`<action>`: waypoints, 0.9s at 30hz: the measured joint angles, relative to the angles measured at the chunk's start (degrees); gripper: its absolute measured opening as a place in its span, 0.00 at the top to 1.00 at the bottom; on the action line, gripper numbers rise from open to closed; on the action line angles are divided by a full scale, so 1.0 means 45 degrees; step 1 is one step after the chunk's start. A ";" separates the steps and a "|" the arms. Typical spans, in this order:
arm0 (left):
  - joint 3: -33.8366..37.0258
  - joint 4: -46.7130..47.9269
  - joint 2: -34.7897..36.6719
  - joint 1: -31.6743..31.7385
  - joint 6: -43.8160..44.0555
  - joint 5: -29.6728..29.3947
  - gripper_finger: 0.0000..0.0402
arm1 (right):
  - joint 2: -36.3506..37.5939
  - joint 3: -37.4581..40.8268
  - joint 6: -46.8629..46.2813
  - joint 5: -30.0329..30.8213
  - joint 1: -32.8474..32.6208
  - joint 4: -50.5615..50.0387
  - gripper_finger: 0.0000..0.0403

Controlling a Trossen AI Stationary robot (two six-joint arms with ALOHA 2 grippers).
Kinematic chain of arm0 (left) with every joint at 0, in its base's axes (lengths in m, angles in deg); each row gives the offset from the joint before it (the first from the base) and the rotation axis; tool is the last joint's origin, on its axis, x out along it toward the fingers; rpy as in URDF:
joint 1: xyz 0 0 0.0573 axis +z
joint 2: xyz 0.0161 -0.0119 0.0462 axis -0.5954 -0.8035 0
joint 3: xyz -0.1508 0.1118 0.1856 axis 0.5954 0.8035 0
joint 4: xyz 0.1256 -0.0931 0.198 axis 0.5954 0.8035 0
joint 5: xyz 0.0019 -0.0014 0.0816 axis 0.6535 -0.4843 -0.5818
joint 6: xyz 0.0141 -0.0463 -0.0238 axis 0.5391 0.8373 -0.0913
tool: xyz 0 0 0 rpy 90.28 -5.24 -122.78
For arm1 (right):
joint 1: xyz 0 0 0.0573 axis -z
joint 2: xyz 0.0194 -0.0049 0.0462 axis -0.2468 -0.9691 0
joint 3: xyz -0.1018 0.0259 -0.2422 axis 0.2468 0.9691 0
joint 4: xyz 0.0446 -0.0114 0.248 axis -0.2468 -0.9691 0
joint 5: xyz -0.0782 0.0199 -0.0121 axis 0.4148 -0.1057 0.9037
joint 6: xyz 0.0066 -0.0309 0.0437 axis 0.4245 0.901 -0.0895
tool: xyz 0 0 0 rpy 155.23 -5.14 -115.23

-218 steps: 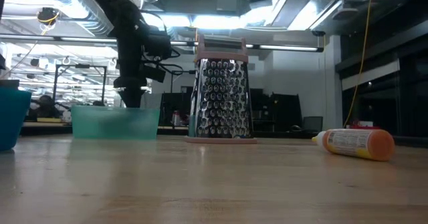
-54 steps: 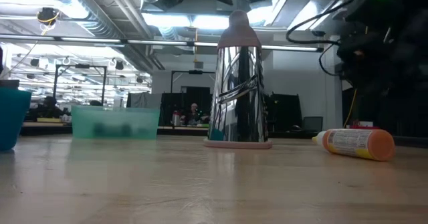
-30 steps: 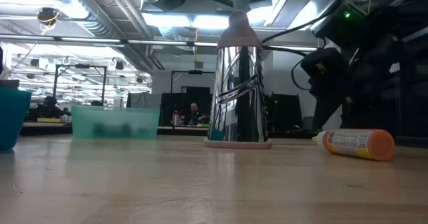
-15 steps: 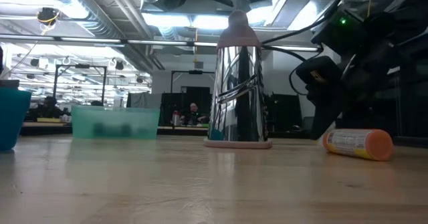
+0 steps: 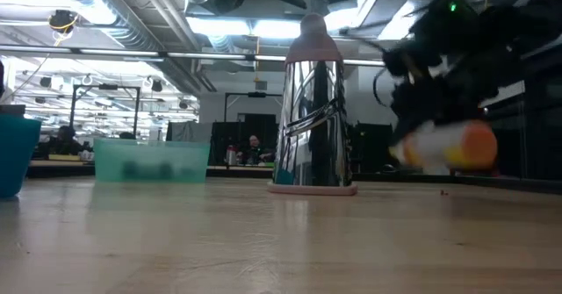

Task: Pick & Place Food Item
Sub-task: Put the yellow food coloring into the green bin

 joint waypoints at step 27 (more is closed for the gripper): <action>0.0011 -0.7260 0.0124 0.1539 -0.1678 0.0877 0.58 | 0.4172 -0.8091 0.7125 0.3570 0.0134 -0.5496 0.74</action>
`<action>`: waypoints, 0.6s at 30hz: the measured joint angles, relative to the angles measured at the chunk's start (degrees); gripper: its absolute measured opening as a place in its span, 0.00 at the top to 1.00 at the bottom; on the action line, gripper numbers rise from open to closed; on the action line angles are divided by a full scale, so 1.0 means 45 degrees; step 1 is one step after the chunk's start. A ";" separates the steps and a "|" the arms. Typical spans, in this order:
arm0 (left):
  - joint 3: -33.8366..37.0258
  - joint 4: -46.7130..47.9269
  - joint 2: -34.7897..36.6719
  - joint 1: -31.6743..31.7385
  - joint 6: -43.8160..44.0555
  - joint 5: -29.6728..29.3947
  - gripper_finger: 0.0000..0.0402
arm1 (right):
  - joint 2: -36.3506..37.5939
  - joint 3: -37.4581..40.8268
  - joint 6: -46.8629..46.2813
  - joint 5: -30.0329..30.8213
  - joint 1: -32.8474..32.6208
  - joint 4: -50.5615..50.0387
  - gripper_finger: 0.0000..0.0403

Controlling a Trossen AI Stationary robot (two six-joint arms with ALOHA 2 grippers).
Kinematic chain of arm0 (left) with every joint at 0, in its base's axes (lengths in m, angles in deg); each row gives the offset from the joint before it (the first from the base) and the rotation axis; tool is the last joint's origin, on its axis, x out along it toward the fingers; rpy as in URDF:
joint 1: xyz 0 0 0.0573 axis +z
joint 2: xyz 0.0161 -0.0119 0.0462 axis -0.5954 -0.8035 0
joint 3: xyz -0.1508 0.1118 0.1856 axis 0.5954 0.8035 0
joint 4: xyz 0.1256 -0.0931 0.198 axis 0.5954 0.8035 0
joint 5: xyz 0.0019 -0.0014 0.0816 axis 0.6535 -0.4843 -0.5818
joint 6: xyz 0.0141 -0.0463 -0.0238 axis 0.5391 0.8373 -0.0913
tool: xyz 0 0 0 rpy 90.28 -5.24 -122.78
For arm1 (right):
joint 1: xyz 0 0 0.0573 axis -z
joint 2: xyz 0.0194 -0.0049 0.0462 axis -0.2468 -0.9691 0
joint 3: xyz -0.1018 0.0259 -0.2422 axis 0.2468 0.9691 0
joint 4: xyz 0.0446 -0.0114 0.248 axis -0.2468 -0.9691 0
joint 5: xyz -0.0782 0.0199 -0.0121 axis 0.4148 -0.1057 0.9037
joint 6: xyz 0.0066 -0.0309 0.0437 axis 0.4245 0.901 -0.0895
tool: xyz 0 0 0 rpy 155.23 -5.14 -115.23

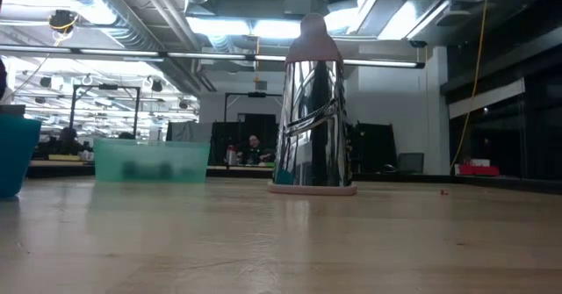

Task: Pick & Place Food Item
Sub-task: Put the yellow food coloring into the green bin

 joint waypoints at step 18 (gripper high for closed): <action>0.0004 -0.0661 -0.0040 0.1046 -0.0224 0.1708 0.53 | -0.0049 -0.1287 0.1343 0.0477 0.1120 0.0522 0.74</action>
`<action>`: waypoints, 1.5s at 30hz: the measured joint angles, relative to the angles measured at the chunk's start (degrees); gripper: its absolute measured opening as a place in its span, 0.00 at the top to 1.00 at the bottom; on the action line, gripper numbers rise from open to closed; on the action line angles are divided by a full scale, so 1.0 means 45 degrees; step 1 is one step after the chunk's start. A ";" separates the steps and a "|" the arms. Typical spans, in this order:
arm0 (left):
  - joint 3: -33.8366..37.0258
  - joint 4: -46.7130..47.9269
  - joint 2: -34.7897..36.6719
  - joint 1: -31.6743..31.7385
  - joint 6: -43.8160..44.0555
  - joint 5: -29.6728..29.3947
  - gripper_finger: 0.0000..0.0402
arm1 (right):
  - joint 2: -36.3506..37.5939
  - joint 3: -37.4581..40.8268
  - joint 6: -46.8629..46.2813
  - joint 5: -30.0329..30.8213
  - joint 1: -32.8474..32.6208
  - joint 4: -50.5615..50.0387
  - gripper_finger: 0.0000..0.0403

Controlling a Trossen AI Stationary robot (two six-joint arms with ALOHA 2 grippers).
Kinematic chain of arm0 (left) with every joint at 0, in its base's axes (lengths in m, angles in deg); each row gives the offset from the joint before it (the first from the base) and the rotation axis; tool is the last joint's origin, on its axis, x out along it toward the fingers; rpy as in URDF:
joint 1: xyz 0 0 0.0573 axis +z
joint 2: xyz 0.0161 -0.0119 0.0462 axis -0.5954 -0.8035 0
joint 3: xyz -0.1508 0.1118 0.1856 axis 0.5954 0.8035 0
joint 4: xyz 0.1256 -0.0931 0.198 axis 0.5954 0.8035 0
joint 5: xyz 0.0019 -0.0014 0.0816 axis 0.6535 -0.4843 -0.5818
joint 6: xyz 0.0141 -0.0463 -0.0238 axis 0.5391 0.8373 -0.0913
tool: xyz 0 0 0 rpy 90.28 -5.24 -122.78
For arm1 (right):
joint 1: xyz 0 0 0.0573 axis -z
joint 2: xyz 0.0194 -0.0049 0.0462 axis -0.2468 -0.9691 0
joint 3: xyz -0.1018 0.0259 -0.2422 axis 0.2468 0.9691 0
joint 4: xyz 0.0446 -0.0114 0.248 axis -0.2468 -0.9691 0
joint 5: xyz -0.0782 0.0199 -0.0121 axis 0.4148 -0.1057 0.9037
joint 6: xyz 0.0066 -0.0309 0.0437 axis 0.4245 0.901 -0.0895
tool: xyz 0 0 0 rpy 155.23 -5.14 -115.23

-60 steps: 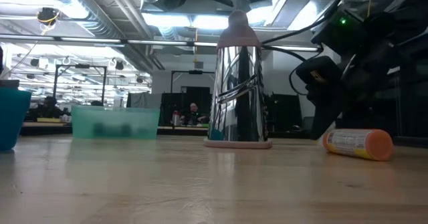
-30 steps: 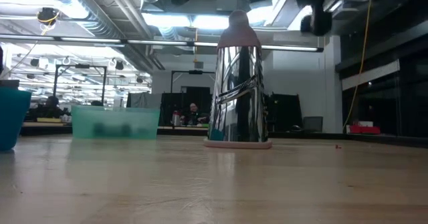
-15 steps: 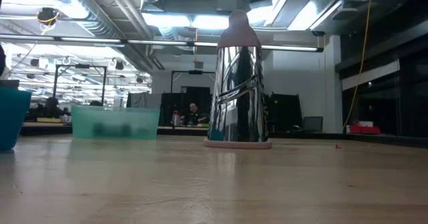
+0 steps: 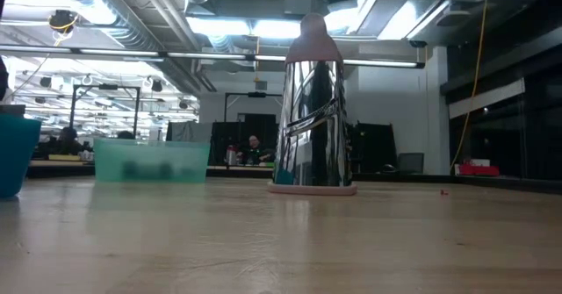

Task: Pick & Place Food Item
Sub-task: Put the yellow food coloring into the green bin

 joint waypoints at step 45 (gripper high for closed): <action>-0.0015 0.1635 0.0446 0.0225 -0.3136 -0.0114 0.71 | -0.0572 0.0024 0.1342 -0.1675 0.0846 0.3423 0.34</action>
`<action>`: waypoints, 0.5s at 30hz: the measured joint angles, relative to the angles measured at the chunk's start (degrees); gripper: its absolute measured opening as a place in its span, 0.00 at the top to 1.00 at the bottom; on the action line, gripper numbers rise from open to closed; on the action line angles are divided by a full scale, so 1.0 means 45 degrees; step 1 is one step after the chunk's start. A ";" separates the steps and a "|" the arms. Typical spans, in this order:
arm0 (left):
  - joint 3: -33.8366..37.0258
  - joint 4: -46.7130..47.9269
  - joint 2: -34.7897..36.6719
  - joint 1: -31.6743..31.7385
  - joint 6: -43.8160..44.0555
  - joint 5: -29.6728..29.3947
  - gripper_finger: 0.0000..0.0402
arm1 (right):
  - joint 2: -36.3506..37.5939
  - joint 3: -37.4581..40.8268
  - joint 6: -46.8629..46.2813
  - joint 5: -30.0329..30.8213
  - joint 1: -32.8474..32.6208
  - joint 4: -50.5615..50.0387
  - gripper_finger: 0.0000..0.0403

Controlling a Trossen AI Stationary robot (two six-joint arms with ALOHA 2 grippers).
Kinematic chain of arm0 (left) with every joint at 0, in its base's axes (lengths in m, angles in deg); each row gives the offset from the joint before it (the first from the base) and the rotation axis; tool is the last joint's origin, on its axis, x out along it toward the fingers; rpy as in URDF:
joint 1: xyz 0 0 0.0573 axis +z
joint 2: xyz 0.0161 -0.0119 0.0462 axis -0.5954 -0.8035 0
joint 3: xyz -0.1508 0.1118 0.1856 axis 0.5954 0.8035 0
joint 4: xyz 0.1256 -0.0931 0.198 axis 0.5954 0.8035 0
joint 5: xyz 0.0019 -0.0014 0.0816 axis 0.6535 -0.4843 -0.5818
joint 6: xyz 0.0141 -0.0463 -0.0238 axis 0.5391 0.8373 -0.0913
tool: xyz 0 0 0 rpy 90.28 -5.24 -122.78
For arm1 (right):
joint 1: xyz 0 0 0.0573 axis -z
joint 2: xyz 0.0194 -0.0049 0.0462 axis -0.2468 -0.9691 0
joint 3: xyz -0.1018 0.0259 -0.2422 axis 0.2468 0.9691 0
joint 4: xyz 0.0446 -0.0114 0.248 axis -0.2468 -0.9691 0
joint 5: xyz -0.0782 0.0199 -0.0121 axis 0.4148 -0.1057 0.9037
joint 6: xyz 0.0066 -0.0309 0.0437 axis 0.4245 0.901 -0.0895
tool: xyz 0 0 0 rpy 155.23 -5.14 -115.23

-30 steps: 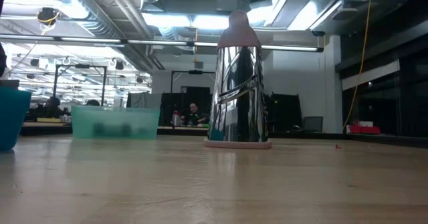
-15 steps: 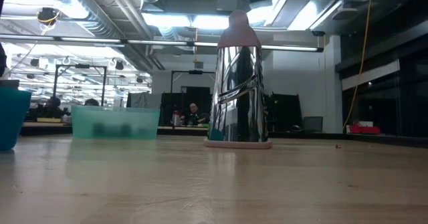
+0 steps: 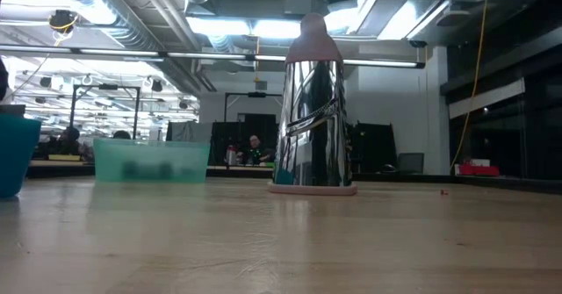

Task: Pick & Place Food Item
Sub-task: Put the yellow food coloring into the green bin

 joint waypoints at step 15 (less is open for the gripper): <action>-0.0010 1.3285 0.3113 0.1706 -0.1388 -0.0386 0.72 | 0.1782 0.0000 0.0023 -0.0202 0.0458 0.0112 0.30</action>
